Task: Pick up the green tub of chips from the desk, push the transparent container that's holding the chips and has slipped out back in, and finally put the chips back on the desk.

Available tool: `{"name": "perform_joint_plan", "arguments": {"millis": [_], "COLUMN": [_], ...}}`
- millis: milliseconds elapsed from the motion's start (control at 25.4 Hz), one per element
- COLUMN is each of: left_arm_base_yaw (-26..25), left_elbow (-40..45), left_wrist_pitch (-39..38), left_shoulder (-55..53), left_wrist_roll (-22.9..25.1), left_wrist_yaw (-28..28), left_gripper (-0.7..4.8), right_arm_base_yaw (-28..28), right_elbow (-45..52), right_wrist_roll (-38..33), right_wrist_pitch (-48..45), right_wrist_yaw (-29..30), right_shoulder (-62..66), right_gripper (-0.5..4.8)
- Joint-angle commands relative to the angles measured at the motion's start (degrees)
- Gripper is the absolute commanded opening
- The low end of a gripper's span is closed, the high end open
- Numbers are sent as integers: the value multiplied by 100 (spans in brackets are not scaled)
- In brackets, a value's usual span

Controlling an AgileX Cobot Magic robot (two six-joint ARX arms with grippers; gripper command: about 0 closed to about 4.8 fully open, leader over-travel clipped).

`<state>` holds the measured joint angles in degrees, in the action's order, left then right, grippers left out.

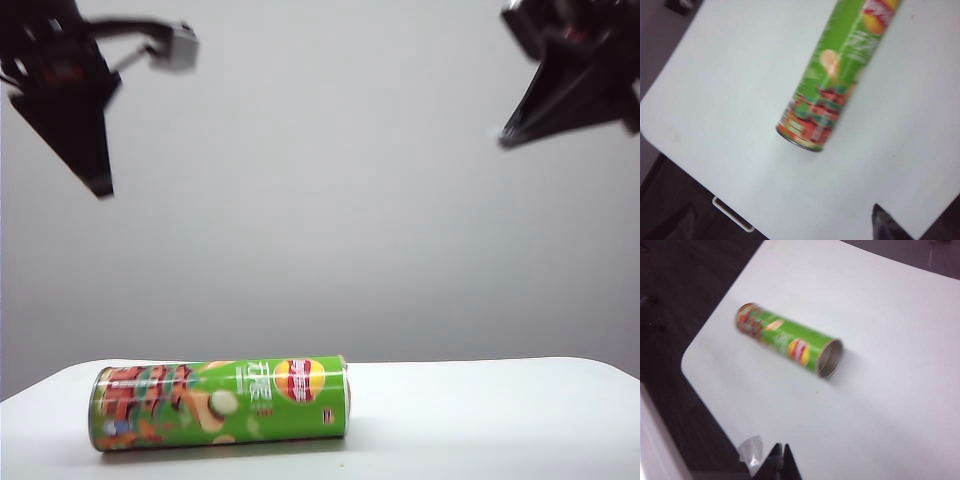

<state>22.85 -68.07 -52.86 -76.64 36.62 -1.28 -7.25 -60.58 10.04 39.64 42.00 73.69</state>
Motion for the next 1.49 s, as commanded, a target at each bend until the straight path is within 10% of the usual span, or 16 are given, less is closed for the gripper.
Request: {"name": "perform_joint_plan", "arguments": {"millis": [39,354,865,1494], "left_arm_base_yaw": [-2,0,2,-28], "left_elbow": [538,3228,4236,6341], "left_wrist_pitch": [74,2258,3506,5294], "left_shoulder": [835,4260,7064,7659], "left_wrist_roll": [-319,-2081,-3440,-3460], "left_wrist_yaw": [-111,37,1198,809], "left_gripper": [479,479,479,479], "right_arm_base_yaw": [22,503,516,481], "right_elbow": [0,916,4054,5403], "right_wrist_roll": [85,-1161,-2638,-2774], "right_wrist_pitch": [507,-813,-2577,-3707], "right_wrist_yaw": [28,-1067,-2675,-2691], "right_shoulder": [-732,-3716,-7375,-7370], "right_gripper": [-2,-2,-2,-1]}}
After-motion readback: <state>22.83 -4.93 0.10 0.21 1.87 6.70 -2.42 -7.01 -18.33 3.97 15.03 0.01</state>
